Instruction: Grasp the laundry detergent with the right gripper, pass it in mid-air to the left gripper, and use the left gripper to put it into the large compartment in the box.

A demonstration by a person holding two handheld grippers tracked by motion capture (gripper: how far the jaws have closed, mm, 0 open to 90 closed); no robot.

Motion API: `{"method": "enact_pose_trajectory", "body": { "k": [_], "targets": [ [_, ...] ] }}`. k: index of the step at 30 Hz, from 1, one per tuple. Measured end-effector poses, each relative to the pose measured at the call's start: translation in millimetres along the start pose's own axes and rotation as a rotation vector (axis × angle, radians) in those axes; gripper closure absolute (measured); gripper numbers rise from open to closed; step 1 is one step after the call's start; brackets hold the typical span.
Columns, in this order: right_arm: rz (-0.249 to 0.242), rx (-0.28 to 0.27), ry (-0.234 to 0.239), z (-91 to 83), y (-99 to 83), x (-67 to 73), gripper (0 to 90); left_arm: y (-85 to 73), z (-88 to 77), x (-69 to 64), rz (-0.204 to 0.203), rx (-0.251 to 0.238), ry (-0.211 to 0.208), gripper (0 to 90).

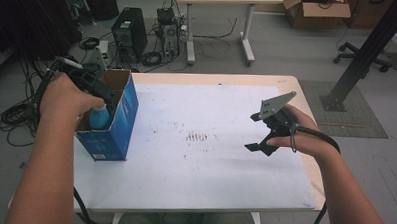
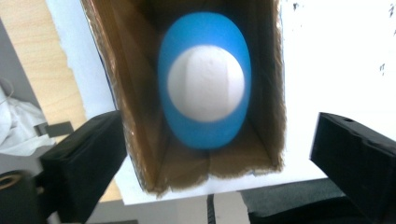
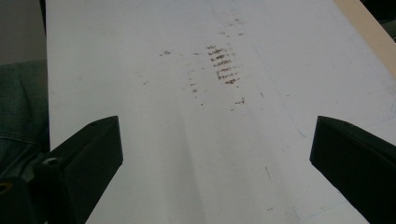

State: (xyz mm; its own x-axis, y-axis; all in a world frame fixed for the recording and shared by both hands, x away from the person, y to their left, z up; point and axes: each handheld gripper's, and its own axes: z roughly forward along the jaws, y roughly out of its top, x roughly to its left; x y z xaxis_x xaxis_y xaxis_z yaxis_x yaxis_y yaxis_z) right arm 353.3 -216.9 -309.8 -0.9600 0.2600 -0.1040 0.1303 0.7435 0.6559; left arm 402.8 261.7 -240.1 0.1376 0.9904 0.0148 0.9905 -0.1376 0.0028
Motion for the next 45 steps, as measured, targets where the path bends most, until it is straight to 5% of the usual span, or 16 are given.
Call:
{"method": "enact_pose_trajectory", "body": {
  "k": [13, 27, 39, 45],
  "targets": [
    [-0.009, -0.002, 0.003, -3.2, 1.6, 2.5, 2.7, -8.0, -28.3, -25.3, 0.144, -0.051, 0.027, 0.2],
    [-0.04, 0.015, -0.015, -16.6, 13.7, -2.5, 2.8, -16.1, -65.9, -91.1, 0.486, -0.089, 0.024, 0.2],
    [-0.071, 0.026, -0.016, -23.7, 24.1, 0.7, 2.8, -20.4, -67.9, -131.9, 0.796, -0.098, 0.034, 0.2],
    [-0.085, 0.049, 0.002, -21.8, 25.4, 3.9, 2.8, -24.1, -63.3, -146.8, 0.948, -0.101, -0.016, 0.2]
  ]
}}
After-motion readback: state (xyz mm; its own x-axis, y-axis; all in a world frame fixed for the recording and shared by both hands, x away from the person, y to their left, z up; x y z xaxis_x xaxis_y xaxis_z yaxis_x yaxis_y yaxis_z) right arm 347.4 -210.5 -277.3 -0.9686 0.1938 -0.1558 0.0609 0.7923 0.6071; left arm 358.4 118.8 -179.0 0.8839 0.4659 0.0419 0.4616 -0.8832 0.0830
